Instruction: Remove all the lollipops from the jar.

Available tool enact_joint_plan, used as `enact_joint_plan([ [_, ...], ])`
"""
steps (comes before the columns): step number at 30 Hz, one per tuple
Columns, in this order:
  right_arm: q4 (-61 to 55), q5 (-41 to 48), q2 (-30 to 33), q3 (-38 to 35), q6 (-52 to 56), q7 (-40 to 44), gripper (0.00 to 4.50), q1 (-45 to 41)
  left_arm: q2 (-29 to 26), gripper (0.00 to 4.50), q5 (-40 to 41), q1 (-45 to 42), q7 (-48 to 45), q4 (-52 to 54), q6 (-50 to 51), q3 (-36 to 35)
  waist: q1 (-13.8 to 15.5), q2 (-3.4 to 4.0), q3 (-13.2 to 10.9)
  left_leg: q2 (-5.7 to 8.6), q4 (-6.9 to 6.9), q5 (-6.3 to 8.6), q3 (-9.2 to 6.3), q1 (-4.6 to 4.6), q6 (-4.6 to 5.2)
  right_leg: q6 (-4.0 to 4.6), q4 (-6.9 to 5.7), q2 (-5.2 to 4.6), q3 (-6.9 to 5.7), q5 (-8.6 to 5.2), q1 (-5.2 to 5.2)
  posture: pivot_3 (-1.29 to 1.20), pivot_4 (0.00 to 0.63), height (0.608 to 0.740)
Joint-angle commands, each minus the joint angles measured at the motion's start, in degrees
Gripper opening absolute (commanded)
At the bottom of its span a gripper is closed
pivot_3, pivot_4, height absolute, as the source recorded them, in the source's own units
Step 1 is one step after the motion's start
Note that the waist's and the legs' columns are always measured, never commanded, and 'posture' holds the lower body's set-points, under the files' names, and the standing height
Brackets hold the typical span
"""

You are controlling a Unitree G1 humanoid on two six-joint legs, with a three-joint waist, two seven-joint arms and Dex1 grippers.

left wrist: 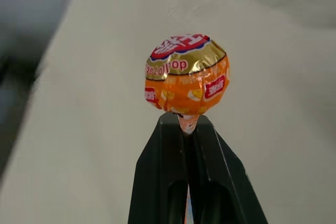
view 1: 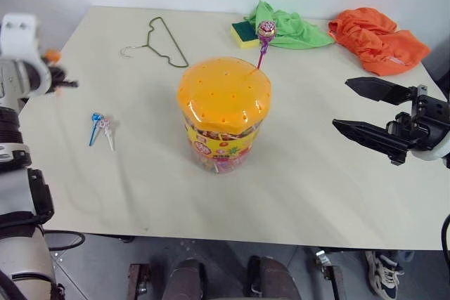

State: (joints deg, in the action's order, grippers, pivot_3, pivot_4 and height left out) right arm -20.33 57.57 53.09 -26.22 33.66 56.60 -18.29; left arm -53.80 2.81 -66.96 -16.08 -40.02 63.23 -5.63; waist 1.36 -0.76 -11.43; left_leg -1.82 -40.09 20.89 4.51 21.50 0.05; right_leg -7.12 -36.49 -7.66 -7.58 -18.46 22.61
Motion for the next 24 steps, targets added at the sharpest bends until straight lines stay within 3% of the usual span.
enact_joint_plan([
  [1, 0.83, -0.62, -0.71, 0.41, -1.50, 1.12, 4.50, -1.69, -2.37, 0.03, -3.36, -0.28, 4.41, -3.33, 3.04, -0.71, 0.12, -0.02, -0.01, 0.00, 0.00, 0.00, 0.00, 0.00, 0.00, 0.00, 0.00, 0.00, -0.01, 0.00, 0.00, 0.00, 0.150, 0.740],
  [10, 1.28, -1.94, -2.01, 1.19, -1.43, 1.87, 4.50, -2.58, -3.73, 0.03, -4.61, 3.66, 3.38, -8.98, 7.14, 1.29, 0.00, -0.15, 0.02, -0.01, -0.01, 0.00, 0.03, 0.01, 0.00, 0.00, -0.03, 0.00, 0.00, 0.00, 0.02, 0.00, 0.150, 0.740],
  [13, 1.19, -2.08, -2.09, 1.03, -1.35, 1.87, 4.50, -2.56, -3.79, 0.68, -4.22, 3.51, 2.70, -9.05, 8.43, 1.29, 0.12, -0.16, 0.03, -0.01, -0.02, 0.00, 0.03, 0.02, 0.00, 0.00, -0.04, -0.01, 0.00, 0.00, 0.03, 0.00, 0.150, 0.740],
  [24, 1.54, -2.24, -1.46, 0.44, -1.22, 2.17, 4.50, -2.52, -6.25, 3.94, -3.53, 2.36, -4.41, 0.65, 15.75, 5.45, -0.02, -0.17, 0.03, -0.01, -0.01, 0.00, 0.05, 0.01, -0.01, 0.00, -0.06, -0.01, 0.02, 0.00, 0.05, 0.00, 0.150, 0.740],
])
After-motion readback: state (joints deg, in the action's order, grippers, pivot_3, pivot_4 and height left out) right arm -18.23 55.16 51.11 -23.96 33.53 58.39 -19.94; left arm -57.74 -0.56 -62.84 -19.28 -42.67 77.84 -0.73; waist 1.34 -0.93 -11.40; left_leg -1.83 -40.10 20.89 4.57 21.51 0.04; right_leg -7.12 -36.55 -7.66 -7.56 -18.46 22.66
